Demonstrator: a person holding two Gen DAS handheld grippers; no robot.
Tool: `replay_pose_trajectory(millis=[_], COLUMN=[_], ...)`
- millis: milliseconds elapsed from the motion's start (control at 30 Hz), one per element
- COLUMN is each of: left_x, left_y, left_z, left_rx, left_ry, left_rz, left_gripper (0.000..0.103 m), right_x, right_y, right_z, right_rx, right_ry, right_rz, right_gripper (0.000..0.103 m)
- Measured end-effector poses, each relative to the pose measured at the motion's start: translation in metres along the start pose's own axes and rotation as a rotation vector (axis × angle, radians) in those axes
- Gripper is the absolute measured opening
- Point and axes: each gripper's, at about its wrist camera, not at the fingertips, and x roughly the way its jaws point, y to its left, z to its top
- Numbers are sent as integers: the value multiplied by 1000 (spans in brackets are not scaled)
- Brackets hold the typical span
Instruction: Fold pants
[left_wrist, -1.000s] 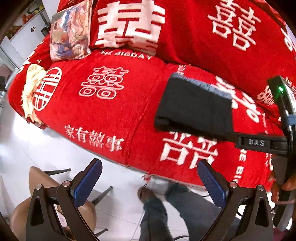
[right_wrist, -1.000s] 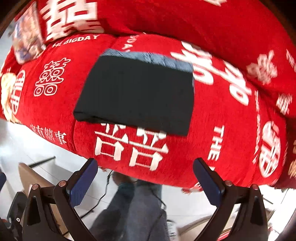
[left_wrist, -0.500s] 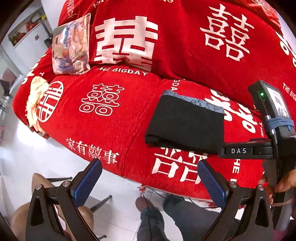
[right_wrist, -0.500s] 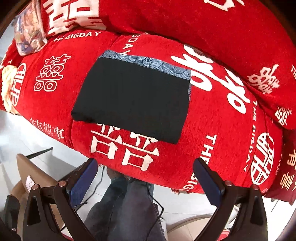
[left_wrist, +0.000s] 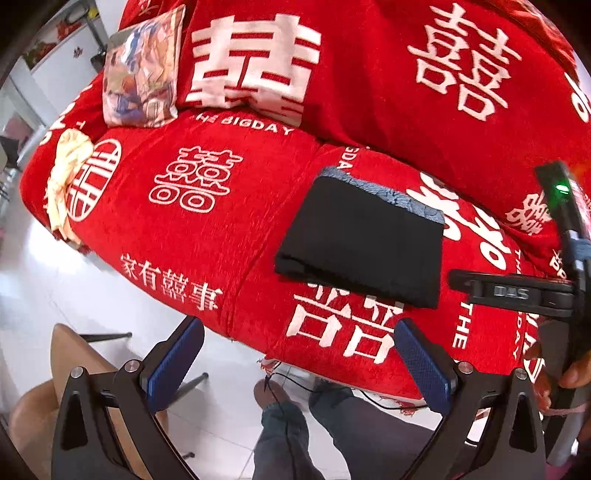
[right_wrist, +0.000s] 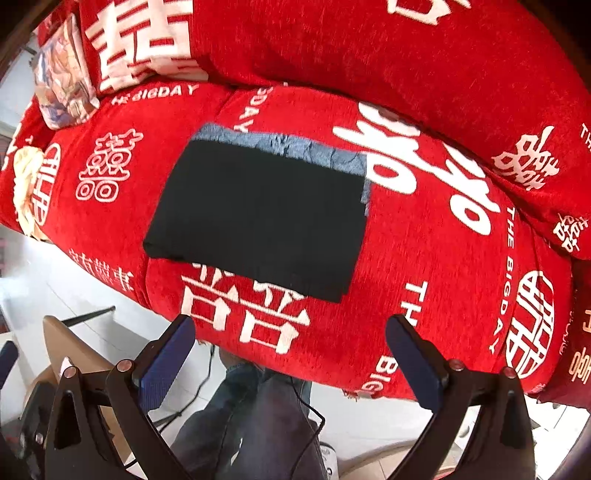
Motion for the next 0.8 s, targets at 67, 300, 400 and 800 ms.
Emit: replay_pose_trajectory(millis=[67, 300, 400, 800], left_x=[4, 13, 15, 19], left_y=[0, -14, -25, -57], left_z=[2, 13, 17, 36], left_rx=[-9, 35, 74, 169], left_ry=[12, 25, 27, 24], left_rz=[2, 55, 76, 98], left_gripper=[103, 103, 103, 103], right_x=[-5, -14, -13, -10], right_y=[-6, -32, -43, -67], right_z=[-1, -12, -17, -15], right_rx=[5, 46, 74, 133], right_ry=[-26, -88, -92, -93], right_rz=[8, 12, 16, 22], right_gripper=[103, 103, 103, 103])
